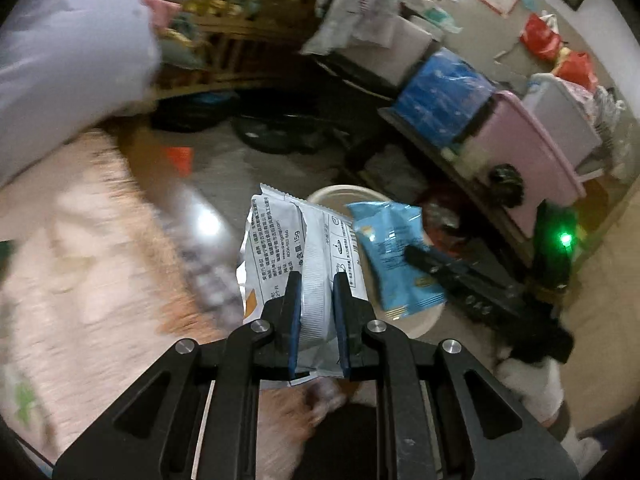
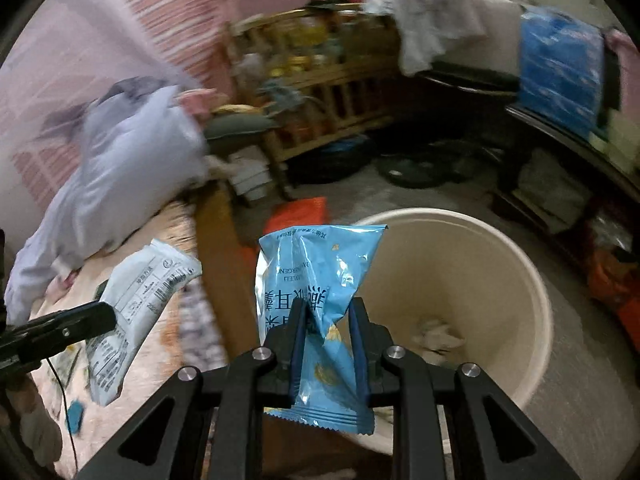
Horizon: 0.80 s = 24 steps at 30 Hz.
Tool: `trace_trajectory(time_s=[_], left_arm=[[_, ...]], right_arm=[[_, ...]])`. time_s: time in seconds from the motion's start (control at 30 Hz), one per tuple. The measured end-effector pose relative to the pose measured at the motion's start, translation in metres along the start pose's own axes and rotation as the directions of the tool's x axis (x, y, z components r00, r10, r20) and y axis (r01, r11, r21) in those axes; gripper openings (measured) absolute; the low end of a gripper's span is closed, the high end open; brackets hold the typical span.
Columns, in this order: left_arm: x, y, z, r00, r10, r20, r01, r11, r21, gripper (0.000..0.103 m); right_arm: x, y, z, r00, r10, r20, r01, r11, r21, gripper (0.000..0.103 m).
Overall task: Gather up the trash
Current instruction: 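Carry both wrappers over the bucket and open both tools to drop them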
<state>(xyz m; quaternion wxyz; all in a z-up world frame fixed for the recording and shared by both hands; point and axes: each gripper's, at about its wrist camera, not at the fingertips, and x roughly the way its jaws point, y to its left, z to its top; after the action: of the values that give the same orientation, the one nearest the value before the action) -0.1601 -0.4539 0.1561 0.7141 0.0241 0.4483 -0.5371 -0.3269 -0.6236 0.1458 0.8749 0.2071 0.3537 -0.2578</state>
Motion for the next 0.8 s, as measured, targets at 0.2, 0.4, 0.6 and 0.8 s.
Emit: trace_trajectory(time_s=[0.2, 0.4, 0.6, 0.8], left_arm=[[0.045, -0.026, 0.016, 0.995, -0.097, 0.016, 0.097, 0.995, -0.013, 0.025], [0.052, -0.025, 0.02, 0.984, -0.175, 0.021, 0.176, 0.983, -0.06, 0.059], [0.025, -0.015, 0.009, 0.998, -0.049, 0.046, 0.05, 0.999, -0.018, 0.059], [-0.004, 0.008, -0.011, 0.978, 0.188, 0.091, -0.189, 0.982, -0.001, 0.059]], right_arm=[[0.0, -0.052, 0.005, 0.997, -0.076, 0.013, 0.074, 0.992, 0.106, 0.024], [-0.002, -0.069, 0.004, 0.996, -0.089, 0.031, 0.082, 0.98, 0.183, 0.051], [0.009, -0.055, -0.001, 0.998, -0.057, -0.005, 0.057, 0.986, 0.159, 0.051], [0.017, -0.023, -0.01, 0.999, -0.012, -0.031, 0.015, 0.994, 0.107, 0.051]])
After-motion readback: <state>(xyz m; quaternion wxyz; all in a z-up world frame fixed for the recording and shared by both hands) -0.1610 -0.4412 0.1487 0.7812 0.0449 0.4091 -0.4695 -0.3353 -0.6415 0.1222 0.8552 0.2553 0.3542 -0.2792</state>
